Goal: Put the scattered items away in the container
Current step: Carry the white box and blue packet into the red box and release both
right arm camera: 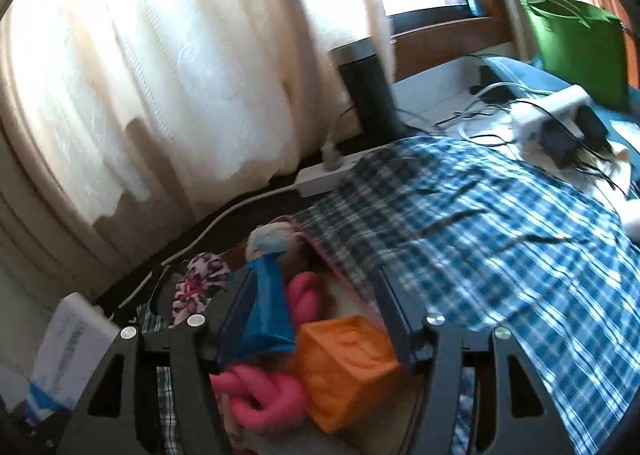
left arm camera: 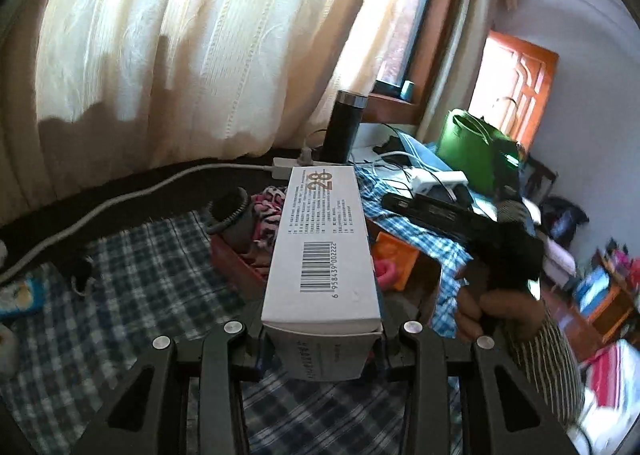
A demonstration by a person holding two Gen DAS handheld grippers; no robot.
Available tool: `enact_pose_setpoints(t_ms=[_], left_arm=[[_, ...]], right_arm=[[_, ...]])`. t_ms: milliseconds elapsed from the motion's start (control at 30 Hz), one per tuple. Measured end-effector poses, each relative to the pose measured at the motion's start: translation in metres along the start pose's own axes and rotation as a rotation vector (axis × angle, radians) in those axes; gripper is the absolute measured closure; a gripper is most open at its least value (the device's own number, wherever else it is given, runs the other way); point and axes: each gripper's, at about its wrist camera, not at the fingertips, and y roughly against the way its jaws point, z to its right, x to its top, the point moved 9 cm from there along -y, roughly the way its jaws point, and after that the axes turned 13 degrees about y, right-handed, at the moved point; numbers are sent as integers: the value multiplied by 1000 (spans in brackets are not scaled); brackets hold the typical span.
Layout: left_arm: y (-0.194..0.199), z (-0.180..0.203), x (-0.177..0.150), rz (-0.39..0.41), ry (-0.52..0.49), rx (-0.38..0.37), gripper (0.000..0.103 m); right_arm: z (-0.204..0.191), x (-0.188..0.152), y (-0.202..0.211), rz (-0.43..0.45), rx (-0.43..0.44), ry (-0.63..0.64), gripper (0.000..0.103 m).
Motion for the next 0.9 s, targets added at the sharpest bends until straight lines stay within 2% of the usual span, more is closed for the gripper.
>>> enact_pose_setpoints(t_ms=[167, 367, 500, 633, 800, 900], left_arm=[[-22, 4, 2, 74, 68, 77, 63], [-53, 30, -17, 51, -11, 113, 61], [-80, 45, -43, -109, -17, 40, 60], [-83, 42, -55, -143, 0, 33, 60], [-70, 31, -40, -98, 44, 35, 53], [-63, 22, -31, -61, 61, 46, 39]], right_arm=[[11, -3, 14, 28, -10, -13, 38], [11, -12, 25, 37, 9, 0, 38], [17, -13, 29, 48, 12, -8, 38], [26, -15, 37, 61, 7, -30, 38], [30, -21, 38, 59, 6, -45, 38], [26, -24, 37, 50, 13, -39, 38]])
